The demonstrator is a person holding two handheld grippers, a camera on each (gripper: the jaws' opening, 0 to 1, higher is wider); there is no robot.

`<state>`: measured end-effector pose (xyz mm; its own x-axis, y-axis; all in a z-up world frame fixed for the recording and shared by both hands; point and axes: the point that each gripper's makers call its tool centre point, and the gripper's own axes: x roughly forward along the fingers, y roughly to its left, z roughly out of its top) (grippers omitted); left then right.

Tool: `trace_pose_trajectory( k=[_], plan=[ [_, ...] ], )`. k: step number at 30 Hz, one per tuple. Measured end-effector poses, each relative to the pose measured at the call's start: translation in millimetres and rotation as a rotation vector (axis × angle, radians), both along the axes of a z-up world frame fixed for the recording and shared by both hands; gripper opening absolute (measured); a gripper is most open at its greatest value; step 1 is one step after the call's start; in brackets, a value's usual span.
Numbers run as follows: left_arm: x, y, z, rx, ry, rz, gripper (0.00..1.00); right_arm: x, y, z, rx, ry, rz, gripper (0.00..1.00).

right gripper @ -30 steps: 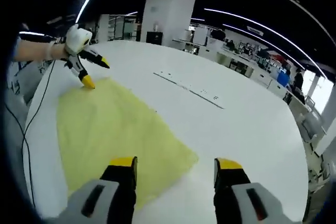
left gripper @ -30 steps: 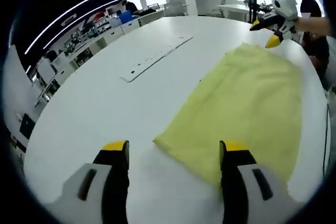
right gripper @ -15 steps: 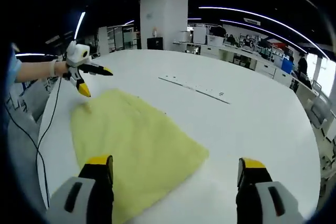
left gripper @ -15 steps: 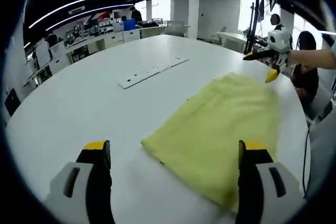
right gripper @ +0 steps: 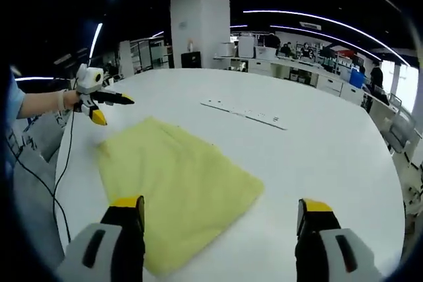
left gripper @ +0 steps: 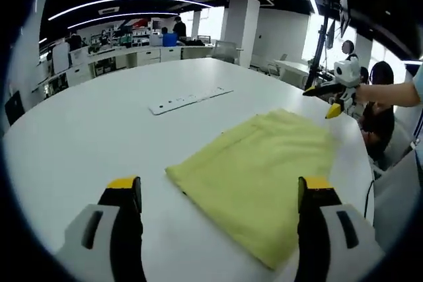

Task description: Fold the garment on the visible template until the final outline fits inside the template.

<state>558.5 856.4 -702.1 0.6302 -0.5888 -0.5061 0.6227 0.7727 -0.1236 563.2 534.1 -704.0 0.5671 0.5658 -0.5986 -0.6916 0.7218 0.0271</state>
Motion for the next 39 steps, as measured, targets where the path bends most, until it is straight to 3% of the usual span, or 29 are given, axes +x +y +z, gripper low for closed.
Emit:
trace_pose_trajectory(
  k=[10, 16, 20, 22, 39],
  plan=[
    [-24.4, 6.0, 2.4, -0.010, 0.014, -0.005, 0.89, -18.8, -8.0, 6.8, 0.030, 0.010, -0.025, 0.93],
    [-44.5, 5.6, -0.5, -0.035, 0.013, -0.011, 0.80, -35.1, -13.8, -2.5, 0.016, 0.019, -0.010, 0.91],
    [-57.7, 6.0, -7.4, -0.047, 0.030, -0.020, 0.83, -44.9, -16.4, -5.5, 0.024, 0.035, -0.010, 0.91],
    [-61.5, 7.0, -10.4, -0.046, 0.037, -0.015, 0.82, -50.2, -22.3, -11.9, -0.020, 0.049, -0.007, 0.89],
    [-92.3, 17.1, -30.9, -0.040, 0.081, -0.004, 0.64, -78.8, -12.9, -31.4, 0.068, 0.108, -0.008, 0.82]
  ],
)
